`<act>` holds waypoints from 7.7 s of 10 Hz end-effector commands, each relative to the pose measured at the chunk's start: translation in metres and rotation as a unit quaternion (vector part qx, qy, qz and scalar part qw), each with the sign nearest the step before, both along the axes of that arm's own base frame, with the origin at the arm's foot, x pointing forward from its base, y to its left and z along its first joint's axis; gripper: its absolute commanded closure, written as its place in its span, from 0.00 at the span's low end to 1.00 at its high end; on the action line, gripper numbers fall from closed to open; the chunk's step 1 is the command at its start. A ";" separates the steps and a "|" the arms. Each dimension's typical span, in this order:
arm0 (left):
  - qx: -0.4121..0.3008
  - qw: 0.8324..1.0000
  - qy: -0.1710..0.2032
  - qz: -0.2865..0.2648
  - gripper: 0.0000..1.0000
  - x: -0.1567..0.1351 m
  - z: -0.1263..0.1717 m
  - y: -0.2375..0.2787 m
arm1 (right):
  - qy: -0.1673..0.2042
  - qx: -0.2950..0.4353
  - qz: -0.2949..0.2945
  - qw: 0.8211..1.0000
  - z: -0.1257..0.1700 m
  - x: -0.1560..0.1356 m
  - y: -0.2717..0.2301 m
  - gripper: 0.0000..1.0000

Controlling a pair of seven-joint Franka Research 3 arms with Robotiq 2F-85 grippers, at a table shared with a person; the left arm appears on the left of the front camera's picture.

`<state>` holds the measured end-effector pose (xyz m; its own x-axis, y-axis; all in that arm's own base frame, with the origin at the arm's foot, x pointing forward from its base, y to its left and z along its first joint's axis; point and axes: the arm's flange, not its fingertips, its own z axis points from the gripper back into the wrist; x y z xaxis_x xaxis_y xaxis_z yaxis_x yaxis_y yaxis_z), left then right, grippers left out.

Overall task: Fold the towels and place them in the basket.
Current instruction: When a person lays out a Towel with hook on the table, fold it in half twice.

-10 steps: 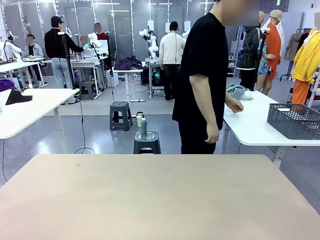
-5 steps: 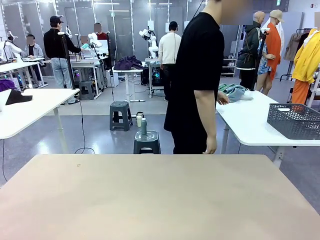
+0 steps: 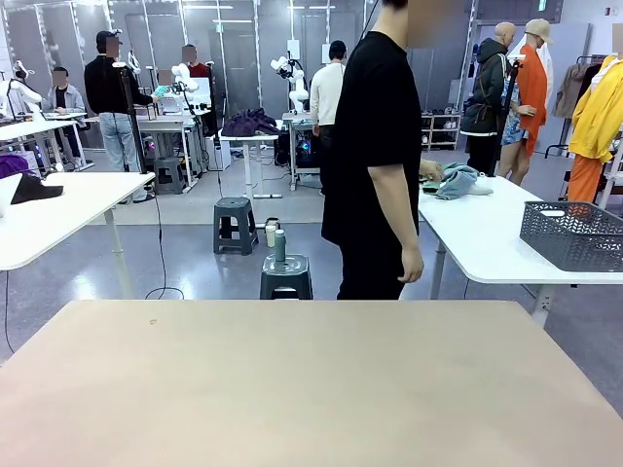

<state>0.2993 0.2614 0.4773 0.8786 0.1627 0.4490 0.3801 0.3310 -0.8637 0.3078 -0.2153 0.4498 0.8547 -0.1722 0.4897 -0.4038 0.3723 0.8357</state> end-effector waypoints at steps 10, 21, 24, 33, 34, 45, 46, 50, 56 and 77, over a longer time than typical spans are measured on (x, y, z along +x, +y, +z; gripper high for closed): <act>-0.001 1.000 -0.008 -0.009 0.00 -0.003 0.000 0.001 | -0.013 0.004 0.001 1.000 0.000 0.002 -0.001 0.00; -0.001 1.000 -0.008 -0.009 0.00 -0.003 0.000 0.001 | -0.013 0.004 0.001 1.000 0.000 0.002 -0.001 0.00; -0.001 1.000 -0.008 -0.009 0.00 -0.003 0.000 0.001 | -0.013 0.004 0.001 1.000 0.000 0.002 -0.001 0.00; -0.001 1.000 -0.008 -0.009 0.00 -0.003 0.000 0.001 | -0.013 0.004 0.001 1.000 0.000 0.002 -0.001 0.00; -0.001 1.000 -0.008 -0.009 0.00 -0.003 0.000 0.001 | -0.013 0.004 0.001 1.000 0.000 0.002 -0.001 0.00; -0.001 1.000 -0.008 -0.009 0.00 -0.003 0.000 0.001 | -0.013 0.004 0.001 1.000 0.000 0.002 -0.001 0.00; -0.001 1.000 -0.008 -0.009 0.00 -0.003 0.000 0.001 | -0.013 0.004 0.001 1.000 0.000 0.002 -0.001 0.00; -0.001 1.000 -0.008 -0.009 0.00 -0.003 0.000 0.001 | -0.013 0.004 0.001 1.000 0.000 0.002 -0.001 0.00; -0.001 1.000 -0.008 -0.009 0.00 -0.003 0.000 0.001 | -0.013 0.004 0.001 1.000 0.000 0.002 -0.001 0.00; 0.422 0.869 -0.230 -0.117 0.00 -0.025 0.118 -0.179 | -0.148 -0.307 0.168 0.925 0.093 -0.005 0.151 0.00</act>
